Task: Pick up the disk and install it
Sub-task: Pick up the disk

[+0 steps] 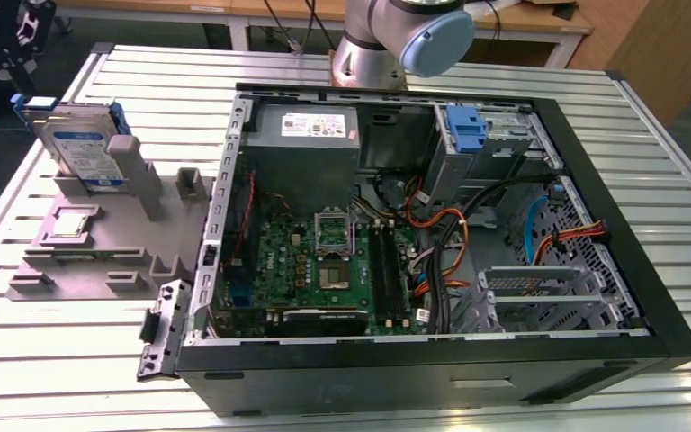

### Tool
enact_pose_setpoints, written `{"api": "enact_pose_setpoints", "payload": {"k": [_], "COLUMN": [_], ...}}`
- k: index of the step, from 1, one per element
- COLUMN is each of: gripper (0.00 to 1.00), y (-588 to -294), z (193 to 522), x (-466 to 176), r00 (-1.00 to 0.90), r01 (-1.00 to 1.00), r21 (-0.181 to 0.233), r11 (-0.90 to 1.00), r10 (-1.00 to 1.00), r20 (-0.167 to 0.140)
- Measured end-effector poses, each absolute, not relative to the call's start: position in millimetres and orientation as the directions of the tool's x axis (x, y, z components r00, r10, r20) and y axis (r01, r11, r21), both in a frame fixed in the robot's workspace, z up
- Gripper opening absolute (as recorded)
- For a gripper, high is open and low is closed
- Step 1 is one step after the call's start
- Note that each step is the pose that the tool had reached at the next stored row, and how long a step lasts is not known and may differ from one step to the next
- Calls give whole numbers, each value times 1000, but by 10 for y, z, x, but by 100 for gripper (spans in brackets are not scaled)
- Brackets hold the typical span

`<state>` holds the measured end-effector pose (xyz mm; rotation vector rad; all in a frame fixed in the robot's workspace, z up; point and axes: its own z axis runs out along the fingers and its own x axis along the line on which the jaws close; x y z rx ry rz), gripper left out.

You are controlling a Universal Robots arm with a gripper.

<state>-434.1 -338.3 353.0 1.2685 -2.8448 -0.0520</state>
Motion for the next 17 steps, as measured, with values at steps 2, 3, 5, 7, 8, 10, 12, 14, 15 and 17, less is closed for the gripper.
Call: {"api": "enact_pose_setpoints", "payload": {"k": [2,3,5,7,8,10,12,14,15,17], "gripper": [10,10,10,10,10,10,10,10,10,10], "y": [-3383,-3383,-3383,-3383,-3383,-3383,-3383,-3383,-3383,-3383], "z": [3528,3528,3528,3528,3528,3528,3528,3528,3528,3528], "x": [-4341,-4341,-4341,-4341,-4341,-4341,-4341,-4341,-4341,-4341], "r00": [-643,-630,-608,-602,-601,-600,-599,-598,-598,-597], "r01": [-765,-775,-793,-798,-798,-799,-800,-800,-801,-801], "r21": [41,41,41,41,41,41,41,41,41,41], "r11": [643,630,608,601,601,600,599,598,598,597], "r10": [-766,-776,-794,-799,-799,-800,-801,-801,-802,-802], "r20": [10,10,10,10,10,10,10,10,10,10]}}
